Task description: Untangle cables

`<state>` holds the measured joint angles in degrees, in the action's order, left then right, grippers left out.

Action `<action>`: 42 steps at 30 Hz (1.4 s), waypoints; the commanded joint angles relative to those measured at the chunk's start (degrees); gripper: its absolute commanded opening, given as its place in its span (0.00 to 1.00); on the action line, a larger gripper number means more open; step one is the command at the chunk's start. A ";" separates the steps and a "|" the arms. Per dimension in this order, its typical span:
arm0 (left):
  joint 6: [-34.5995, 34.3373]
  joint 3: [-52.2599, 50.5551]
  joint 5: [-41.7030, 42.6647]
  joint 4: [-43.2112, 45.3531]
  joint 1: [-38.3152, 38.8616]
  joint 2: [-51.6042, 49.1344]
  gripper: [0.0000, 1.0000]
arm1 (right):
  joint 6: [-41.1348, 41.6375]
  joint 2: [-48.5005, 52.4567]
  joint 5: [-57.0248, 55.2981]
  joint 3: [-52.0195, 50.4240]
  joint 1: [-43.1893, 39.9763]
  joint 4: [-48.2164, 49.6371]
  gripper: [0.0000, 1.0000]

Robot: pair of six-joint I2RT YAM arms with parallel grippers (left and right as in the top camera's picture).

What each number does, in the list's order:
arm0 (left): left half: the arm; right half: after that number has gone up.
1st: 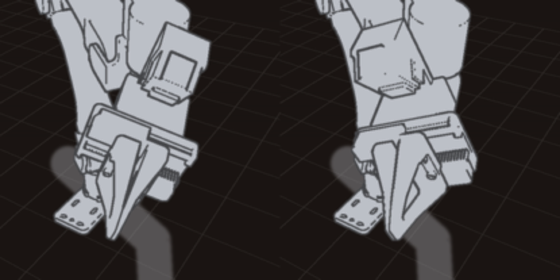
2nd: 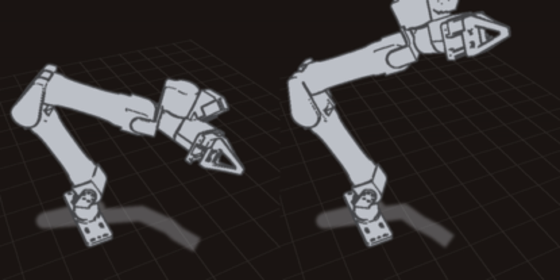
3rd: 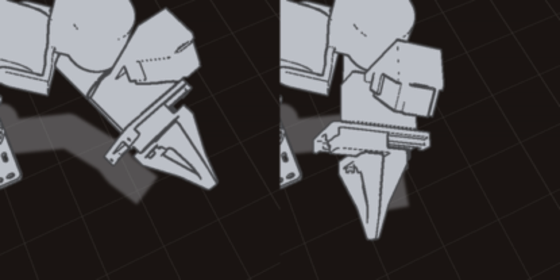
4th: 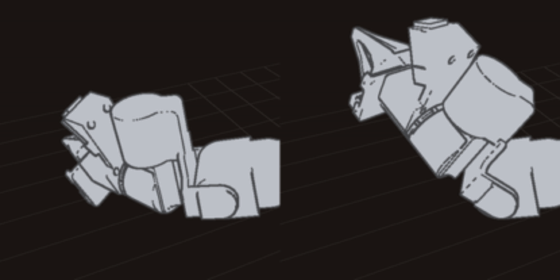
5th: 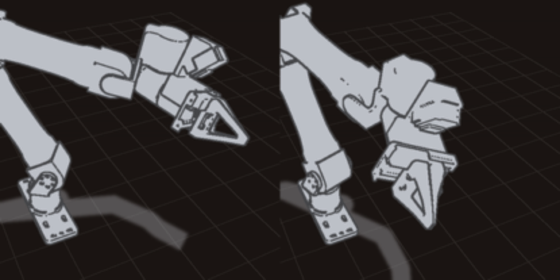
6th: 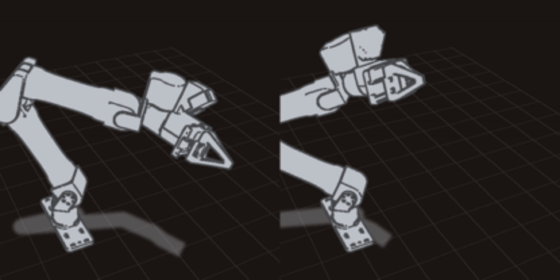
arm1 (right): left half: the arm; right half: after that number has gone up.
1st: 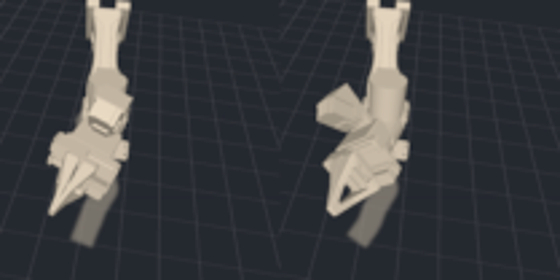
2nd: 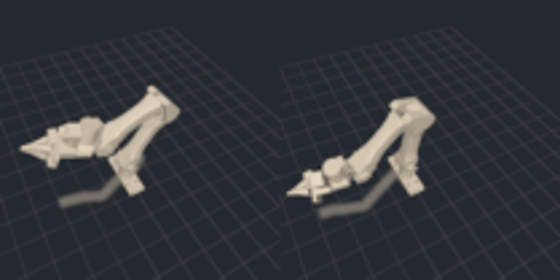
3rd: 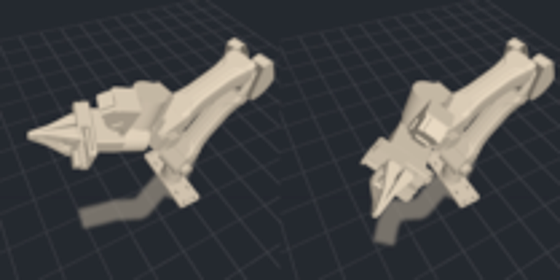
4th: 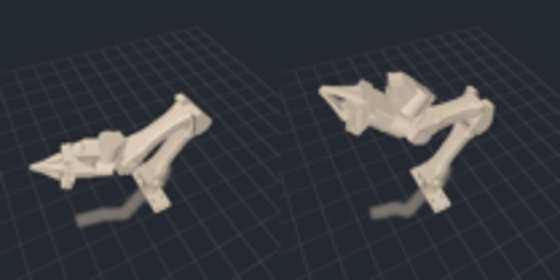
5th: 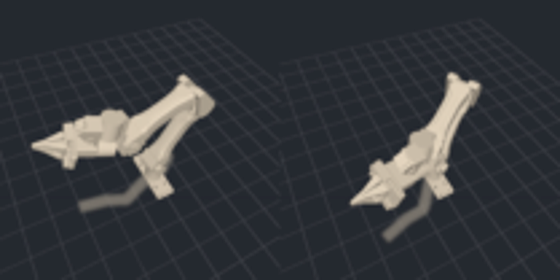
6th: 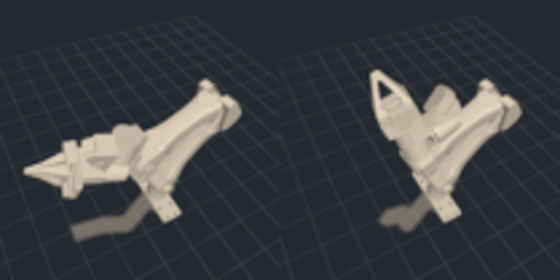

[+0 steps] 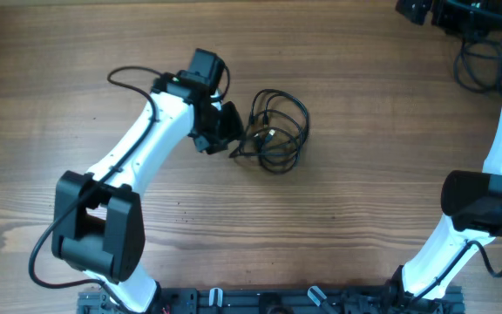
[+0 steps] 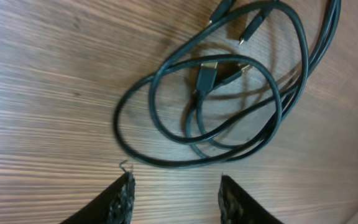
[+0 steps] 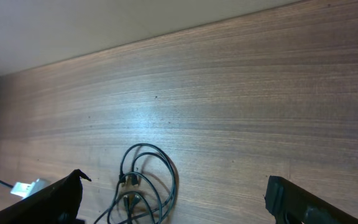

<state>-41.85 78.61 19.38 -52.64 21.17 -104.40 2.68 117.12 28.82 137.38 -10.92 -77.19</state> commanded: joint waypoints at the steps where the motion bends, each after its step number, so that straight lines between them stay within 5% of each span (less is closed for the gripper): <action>1: -18.21 -1.84 -3.58 3.43 2.14 -0.66 0.52 | -0.57 0.68 -0.74 -0.26 0.15 -0.07 0.96; 4: -22.05 -1.84 -4.26 3.26 3.61 -0.66 0.37 | -0.52 0.72 -0.74 -0.26 0.15 -0.07 0.96; 5: -22.05 -1.84 -4.31 2.45 4.04 -0.66 0.25 | -0.57 0.76 -0.74 -0.26 0.15 -0.07 0.96; 11: -22.14 -1.90 -7.50 2.08 5.01 -0.68 0.21 | -0.57 1.18 -0.74 -0.26 0.15 -0.09 0.96; 13: -23.52 -1.90 -7.80 2.05 5.38 -0.68 0.22 | -0.57 1.53 -0.74 -0.26 0.15 -0.24 0.96; 18: -25.16 -1.90 -10.51 1.99 5.60 -0.68 0.48 | -1.16 1.99 -0.76 -1.03 0.15 -0.46 0.96; 22: -30.80 -1.92 -12.85 0.72 6.01 -0.90 0.49 | -1.14 2.03 -0.74 -1.03 0.15 -0.35 0.96; 32: -30.86 -2.49 -13.57 2.12 7.65 -5.20 0.51 | -1.18 2.03 -0.79 -1.03 0.15 0.11 0.96; 40: -30.64 -2.64 -20.87 6.45 7.48 -6.29 0.24 | -1.14 2.03 -0.74 -1.03 0.15 -0.04 0.97; 42: -30.60 -2.64 -23.34 6.47 7.48 -6.29 0.06 | -1.07 2.03 -0.74 -1.03 0.15 -0.04 0.96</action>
<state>-72.60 76.34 1.32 -46.19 28.77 -110.06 2.44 118.08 28.40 136.84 -10.92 -77.34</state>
